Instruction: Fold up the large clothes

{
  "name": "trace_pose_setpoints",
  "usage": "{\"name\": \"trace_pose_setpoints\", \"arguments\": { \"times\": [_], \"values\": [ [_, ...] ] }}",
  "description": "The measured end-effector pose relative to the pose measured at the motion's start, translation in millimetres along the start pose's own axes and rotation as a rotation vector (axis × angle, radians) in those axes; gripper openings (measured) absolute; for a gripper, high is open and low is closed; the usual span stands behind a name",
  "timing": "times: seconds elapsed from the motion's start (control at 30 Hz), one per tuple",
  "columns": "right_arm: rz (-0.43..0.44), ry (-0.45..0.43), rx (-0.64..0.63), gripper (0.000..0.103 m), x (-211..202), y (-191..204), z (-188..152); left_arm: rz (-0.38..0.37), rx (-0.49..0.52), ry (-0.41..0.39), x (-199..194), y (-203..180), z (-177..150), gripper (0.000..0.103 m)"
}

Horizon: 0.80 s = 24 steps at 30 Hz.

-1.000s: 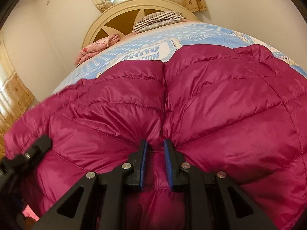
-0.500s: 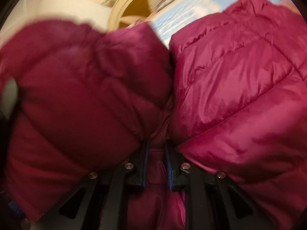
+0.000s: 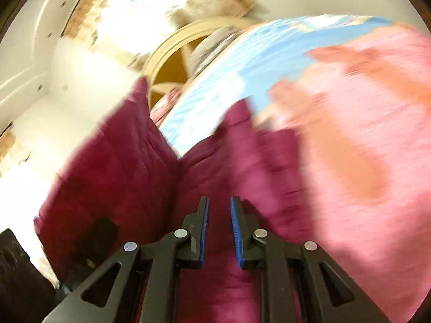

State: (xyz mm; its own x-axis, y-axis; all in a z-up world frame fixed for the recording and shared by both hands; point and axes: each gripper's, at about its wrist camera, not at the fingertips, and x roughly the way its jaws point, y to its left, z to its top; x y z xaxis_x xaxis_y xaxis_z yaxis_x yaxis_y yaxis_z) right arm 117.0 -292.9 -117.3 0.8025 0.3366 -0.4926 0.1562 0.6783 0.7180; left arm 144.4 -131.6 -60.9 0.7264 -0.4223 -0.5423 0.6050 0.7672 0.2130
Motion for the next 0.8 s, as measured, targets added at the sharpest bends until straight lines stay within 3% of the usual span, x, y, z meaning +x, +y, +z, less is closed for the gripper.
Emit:
{"name": "trace_pose_setpoints", "arguments": {
  "times": [0.1, 0.23, 0.27, 0.33, 0.37, 0.4, 0.5, 0.6, 0.63, 0.67, 0.7, 0.73, 0.8],
  "values": [
    [-0.036, -0.027, 0.021, 0.018, -17, -18, -2, 0.005, 0.096, 0.071, 27, -33, -11, 0.014],
    [-0.041, -0.022, 0.030, 0.019, -23, -32, 7, 0.013, 0.158, 0.077, 42, -51, -28, 0.014],
    [-0.038, -0.021, 0.029, 0.023, -26, -34, 6, 0.012, 0.164, 0.073, 44, -52, -33, 0.013],
    [-0.018, -0.032, 0.041, 0.040, -30, -39, 11, -0.002, 0.159, 0.084, 47, -49, -35, 0.013],
    [-0.004, -0.041, 0.046, 0.055, -32, -41, 10, -0.016, 0.148, 0.089, 47, -46, -35, 0.013],
    [0.011, -0.059, 0.049, 0.062, -36, -42, 16, -0.028, 0.136, 0.089, 43, -43, -34, 0.014],
    [0.062, -0.071, 0.000, 0.062, -35, -23, 37, -0.059, 0.105, 0.073, 34, -38, -35, 0.014],
    [0.029, -0.022, -0.106, 0.062, -8, 3, 61, -0.079, 0.057, 0.019, 21, -29, -36, 0.014],
    [0.023, 0.005, -0.137, 0.061, 4, 10, 66, -0.088, 0.036, -0.014, 13, -25, -37, 0.015],
    [0.011, 0.059, -0.176, 0.046, 22, 18, 70, -0.103, 0.016, -0.047, 4, -21, -39, 0.014],
    [0.010, 0.128, -0.202, 0.021, 41, 26, 70, -0.112, 0.004, -0.068, -1, -19, -41, 0.014],
    [0.017, 0.175, -0.208, 0.012, 54, 30, 68, -0.109, -0.005, -0.100, -12, -14, -45, 0.014],
    [0.102, 0.236, -0.204, 0.006, 75, 42, 60, -0.094, 0.024, -0.126, -22, -14, -51, 0.014]
  ]
}}
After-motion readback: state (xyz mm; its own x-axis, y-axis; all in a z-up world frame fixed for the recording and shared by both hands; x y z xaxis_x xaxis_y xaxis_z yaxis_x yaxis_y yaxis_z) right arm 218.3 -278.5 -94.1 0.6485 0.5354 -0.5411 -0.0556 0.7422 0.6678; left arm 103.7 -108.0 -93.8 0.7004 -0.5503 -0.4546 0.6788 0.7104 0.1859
